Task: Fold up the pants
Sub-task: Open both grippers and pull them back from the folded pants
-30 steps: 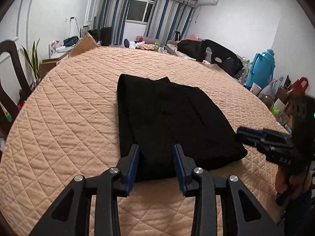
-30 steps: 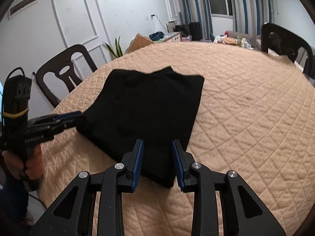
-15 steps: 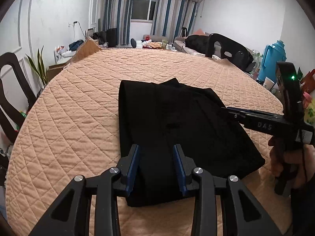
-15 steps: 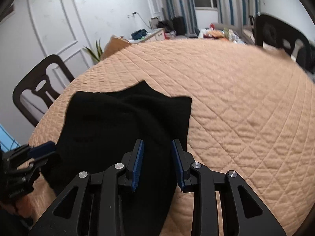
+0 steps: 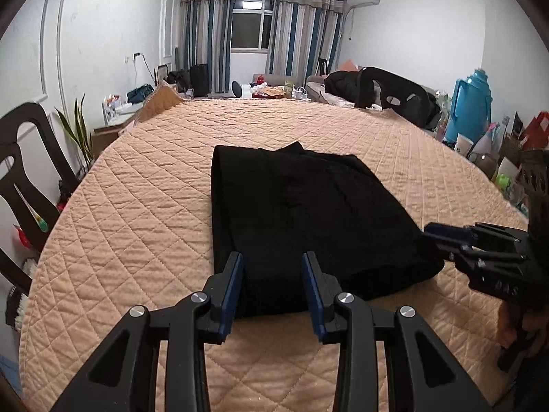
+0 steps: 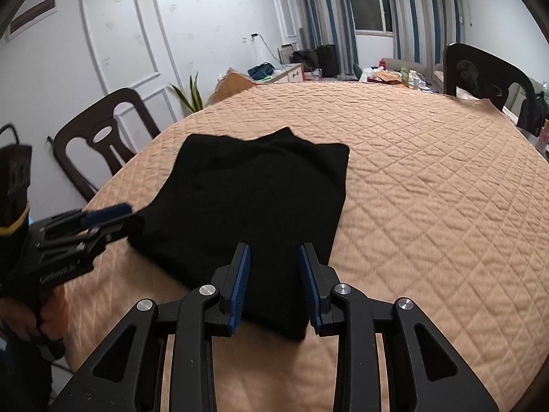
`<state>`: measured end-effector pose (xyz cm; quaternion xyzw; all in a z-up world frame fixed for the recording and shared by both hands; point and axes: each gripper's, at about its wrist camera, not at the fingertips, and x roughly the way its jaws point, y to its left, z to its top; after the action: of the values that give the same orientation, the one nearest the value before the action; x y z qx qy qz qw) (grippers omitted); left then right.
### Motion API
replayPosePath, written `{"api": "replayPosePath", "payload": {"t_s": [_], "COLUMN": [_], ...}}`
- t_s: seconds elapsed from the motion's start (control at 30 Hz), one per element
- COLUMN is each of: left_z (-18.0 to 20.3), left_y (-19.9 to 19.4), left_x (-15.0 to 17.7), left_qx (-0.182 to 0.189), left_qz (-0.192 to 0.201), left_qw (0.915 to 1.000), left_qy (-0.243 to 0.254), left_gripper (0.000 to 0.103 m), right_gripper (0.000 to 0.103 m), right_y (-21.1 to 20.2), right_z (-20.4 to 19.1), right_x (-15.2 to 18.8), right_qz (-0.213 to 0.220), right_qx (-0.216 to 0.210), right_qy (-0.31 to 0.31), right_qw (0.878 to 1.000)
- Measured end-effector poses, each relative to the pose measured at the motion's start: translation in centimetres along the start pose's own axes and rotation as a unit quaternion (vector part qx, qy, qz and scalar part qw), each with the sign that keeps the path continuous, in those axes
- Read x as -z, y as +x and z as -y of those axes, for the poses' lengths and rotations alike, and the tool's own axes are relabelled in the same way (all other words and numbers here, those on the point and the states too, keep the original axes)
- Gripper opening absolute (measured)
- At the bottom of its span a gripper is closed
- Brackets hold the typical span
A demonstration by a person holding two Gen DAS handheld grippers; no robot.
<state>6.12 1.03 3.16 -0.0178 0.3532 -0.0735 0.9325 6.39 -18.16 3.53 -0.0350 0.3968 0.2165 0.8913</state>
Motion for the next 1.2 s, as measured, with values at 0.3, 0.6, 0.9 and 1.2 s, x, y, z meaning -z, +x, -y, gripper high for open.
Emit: {"api": "replayPosePath", "payload": {"t_s": [0.3,0.6,0.9,1.2], "left_z": [0.2,0.7,0.3,0.2], "left_y": [-0.5,-1.7,-0.5,0.4], "left_x": [1.1,2.4,3.0,3.5], "left_qx": [-0.003,-0.005,-0.032,-0.04], "left_qz": [-0.01,-0.019,-0.035,-0.055], "left_qw": [0.9999,0.9998,0.9989,0.9976], "left_qy": [-0.002,0.0,0.005,0.012], "left_gripper": [0.037,0.039,0.047,0.055], "right_gripper": [0.031,0.034,0.036,0.036], "right_y": [-1.5,-2.7,-1.5,-0.2], "right_z": [-0.1,-1.0,-1.8,-1.6], "right_x": [1.3,2.9,3.7,3.9], "right_qz": [0.006,-0.001,-0.018,-0.041], "right_qx": [0.011,0.027,0.048,0.073], "right_qy": [0.0,-0.014,-0.034,-0.033], "right_qw": [1.0,1.0,0.998,0.996]}}
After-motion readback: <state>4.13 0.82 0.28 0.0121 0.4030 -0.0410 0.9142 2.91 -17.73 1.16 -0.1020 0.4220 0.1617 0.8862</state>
